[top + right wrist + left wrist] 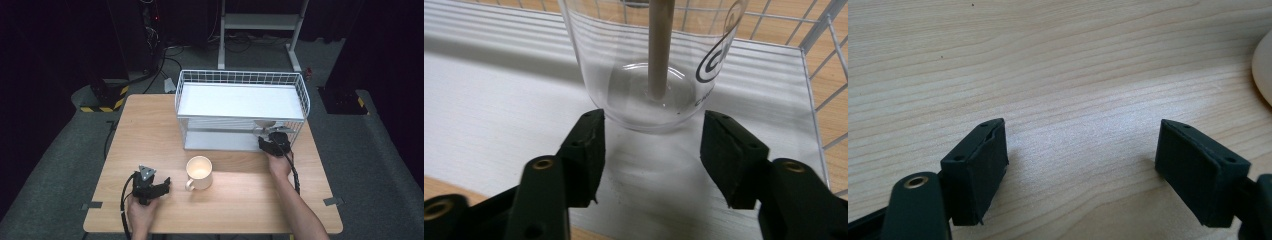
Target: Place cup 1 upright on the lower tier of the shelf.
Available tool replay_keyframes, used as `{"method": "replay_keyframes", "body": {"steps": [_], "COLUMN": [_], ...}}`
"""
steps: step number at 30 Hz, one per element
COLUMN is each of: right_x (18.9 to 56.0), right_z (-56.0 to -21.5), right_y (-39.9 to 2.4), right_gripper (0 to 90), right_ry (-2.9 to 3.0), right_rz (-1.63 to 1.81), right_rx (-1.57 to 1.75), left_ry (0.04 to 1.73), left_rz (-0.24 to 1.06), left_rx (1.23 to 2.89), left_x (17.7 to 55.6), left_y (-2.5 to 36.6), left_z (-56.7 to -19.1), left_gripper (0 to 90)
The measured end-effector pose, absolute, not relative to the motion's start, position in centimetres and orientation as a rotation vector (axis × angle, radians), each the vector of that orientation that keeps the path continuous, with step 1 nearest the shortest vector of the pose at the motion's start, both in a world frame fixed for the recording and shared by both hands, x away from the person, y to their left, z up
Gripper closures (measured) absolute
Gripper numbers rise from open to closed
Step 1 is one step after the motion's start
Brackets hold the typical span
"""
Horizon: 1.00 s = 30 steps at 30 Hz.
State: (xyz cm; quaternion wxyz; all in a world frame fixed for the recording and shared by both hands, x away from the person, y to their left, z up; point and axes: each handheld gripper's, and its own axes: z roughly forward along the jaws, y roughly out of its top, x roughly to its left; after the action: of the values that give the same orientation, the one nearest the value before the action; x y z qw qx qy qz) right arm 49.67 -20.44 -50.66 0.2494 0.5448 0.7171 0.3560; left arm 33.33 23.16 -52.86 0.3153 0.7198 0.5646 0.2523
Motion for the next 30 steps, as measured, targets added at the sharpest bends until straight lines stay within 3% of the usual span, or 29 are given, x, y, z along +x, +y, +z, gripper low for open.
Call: {"method": "replay_keyframes", "body": {"steps": [8,30], "right_x": [48.9,46.5], "right_z": [-50.0,-48.5], "right_y": [-20.9,-21.7], "right_gripper": [35.8,35.0], "right_ry": [1.993,2.011], "right_rz": [0.986,1.062], "right_rx": [1.461,1.395], "left_ry": [1.489,1.489], "left_rz": [0.666,0.666], "left_rx": [1.892,1.892], "left_x": [33.3,33.3], "left_y": [23.1,23.1], "left_z": [-52.9,-52.9], "left_gripper": [21.1,21.2]}}
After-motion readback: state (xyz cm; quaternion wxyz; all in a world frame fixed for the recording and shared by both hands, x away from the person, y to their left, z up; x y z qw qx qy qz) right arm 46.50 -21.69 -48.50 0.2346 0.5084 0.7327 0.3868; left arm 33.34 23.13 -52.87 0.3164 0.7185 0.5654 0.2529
